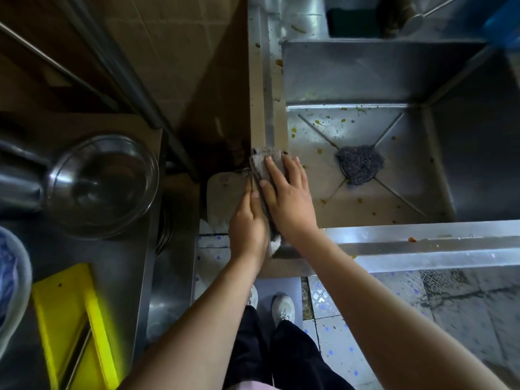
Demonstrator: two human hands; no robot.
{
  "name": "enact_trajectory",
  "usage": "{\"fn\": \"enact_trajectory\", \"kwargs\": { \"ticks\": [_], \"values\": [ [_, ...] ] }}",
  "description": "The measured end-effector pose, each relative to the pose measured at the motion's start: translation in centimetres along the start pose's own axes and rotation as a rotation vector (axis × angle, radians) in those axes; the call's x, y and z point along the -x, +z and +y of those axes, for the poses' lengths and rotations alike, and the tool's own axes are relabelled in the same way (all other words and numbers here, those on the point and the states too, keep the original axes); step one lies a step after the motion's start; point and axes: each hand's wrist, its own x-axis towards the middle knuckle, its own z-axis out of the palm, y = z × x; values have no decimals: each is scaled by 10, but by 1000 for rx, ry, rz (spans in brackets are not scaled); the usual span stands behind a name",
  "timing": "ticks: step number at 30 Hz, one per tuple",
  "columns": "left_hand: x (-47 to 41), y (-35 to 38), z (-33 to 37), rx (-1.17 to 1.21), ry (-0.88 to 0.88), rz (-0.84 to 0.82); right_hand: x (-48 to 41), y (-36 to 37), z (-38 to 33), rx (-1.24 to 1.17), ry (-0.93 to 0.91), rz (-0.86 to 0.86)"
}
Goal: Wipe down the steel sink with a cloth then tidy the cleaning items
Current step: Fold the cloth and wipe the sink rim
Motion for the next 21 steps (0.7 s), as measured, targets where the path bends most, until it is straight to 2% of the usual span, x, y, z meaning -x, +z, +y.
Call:
{"fn": "enact_trajectory", "kwargs": {
  "ticks": [13,21],
  "values": [
    [-1,1,-5,-24,93,-12,-62,-5,-4,-55,77,19],
    [-5,-4,-2,26,18,-112,-17,-8,-9,-81,113,-29]
  ]
}}
